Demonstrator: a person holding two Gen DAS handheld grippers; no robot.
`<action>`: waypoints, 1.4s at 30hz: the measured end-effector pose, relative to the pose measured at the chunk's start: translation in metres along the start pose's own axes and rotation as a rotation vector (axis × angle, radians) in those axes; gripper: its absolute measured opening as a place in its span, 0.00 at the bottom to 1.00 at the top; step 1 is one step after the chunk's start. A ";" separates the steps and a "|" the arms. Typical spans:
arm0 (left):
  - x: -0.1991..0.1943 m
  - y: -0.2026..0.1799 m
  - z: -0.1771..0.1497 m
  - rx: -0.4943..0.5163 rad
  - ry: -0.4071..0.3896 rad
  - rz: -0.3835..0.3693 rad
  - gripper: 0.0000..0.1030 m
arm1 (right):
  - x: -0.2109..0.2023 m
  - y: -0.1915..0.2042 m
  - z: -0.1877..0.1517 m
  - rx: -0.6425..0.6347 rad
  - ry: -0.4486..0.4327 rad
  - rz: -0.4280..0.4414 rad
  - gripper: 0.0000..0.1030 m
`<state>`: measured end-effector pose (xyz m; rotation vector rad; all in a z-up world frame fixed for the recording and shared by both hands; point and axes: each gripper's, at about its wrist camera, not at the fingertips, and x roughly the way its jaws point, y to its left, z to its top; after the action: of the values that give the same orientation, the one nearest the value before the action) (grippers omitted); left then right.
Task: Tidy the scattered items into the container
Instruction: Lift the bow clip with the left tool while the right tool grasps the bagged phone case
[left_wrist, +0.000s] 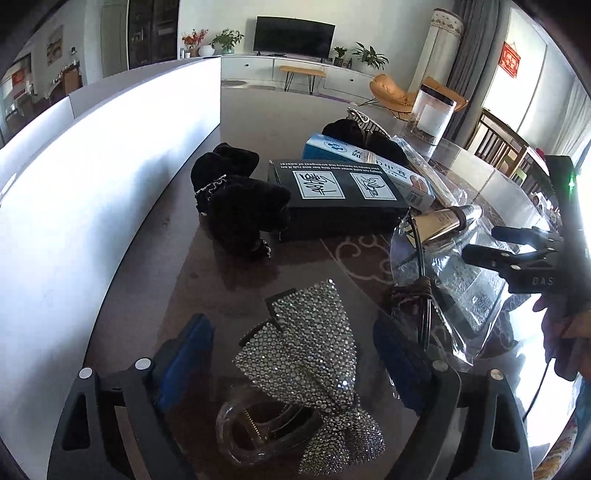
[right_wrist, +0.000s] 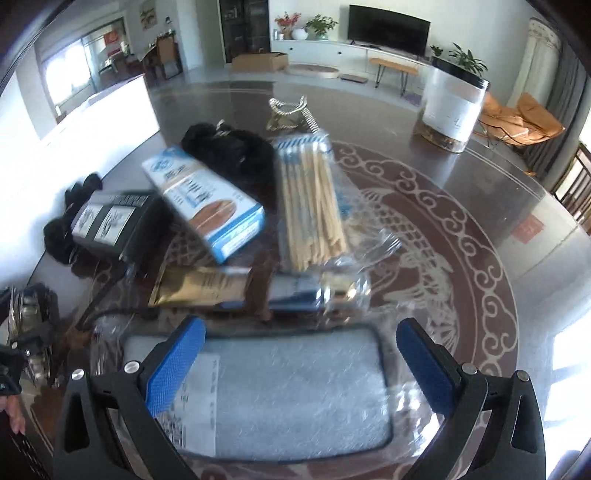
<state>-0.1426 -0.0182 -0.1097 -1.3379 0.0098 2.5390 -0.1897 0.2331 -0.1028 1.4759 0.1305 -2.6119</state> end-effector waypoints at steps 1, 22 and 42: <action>0.001 -0.004 -0.001 0.023 -0.002 0.017 0.88 | -0.003 0.002 -0.006 -0.015 0.016 0.008 1.00; -0.002 0.002 -0.006 0.027 -0.001 0.008 0.99 | -0.023 0.040 -0.048 0.056 0.064 -0.100 1.00; -0.006 0.010 -0.010 -0.024 0.126 0.035 0.98 | -0.121 -0.014 -0.167 0.417 0.008 0.051 1.00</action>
<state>-0.1334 -0.0305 -0.1122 -1.5175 0.0275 2.4870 0.0105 0.2805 -0.0850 1.5785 -0.4734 -2.7026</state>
